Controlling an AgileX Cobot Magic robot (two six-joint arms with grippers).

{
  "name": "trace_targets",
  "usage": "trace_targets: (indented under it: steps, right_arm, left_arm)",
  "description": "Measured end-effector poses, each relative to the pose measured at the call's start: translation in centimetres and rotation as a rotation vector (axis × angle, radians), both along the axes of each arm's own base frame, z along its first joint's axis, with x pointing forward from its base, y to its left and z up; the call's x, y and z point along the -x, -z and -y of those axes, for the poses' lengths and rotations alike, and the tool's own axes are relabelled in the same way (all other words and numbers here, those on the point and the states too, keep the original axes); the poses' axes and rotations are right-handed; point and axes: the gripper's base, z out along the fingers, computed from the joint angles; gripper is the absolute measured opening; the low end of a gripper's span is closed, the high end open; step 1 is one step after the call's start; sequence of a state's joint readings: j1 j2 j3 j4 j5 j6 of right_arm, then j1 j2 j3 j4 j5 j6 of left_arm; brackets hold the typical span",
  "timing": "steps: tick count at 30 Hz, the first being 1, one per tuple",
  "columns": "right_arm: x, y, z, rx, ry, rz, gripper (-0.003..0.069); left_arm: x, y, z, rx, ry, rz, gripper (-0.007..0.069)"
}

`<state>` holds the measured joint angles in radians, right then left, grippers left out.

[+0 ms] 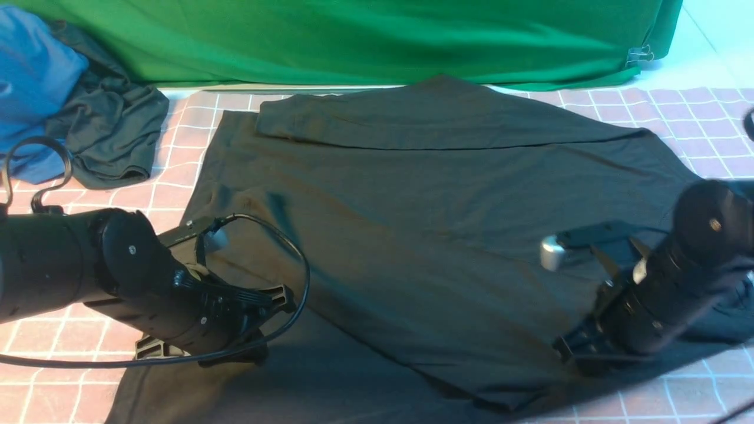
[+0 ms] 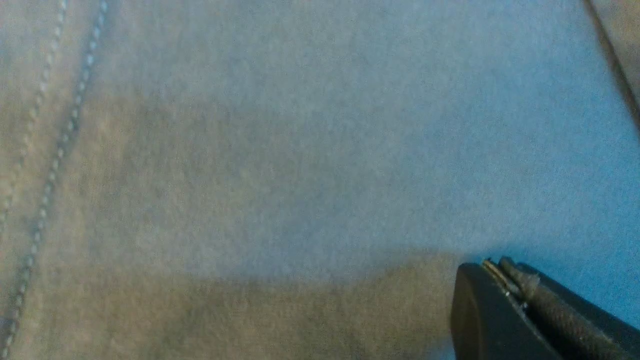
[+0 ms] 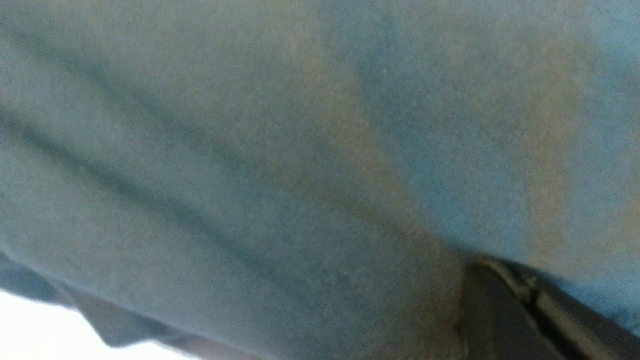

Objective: Fold a long-sleeved shirt over a pink coffee tablecloth.
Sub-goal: 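Grab the top left corner of the dark shirt with the left gripper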

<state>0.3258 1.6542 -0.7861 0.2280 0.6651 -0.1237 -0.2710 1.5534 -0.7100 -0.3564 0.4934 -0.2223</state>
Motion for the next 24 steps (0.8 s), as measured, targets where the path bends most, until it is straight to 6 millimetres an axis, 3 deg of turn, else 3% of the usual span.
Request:
trace_targets:
  steps: [11,17,24]
  right_arm:
    - [3.7,-2.1,1.5,0.058,-0.025,-0.071,0.0036]
    - [3.8,-4.3,1.0,-0.051,0.027,0.034,0.0036]
    - [2.8,-4.6,-0.2,-0.158,0.038,0.053,0.0036]
  left_arm:
    - [0.0,0.0,0.0,0.000,-0.001,0.006,0.0013]
    - [0.0,-0.1,0.1,0.013,-0.013,0.000,0.0013]
    - [0.0,-0.1,0.2,0.043,-0.042,-0.009,0.0013]
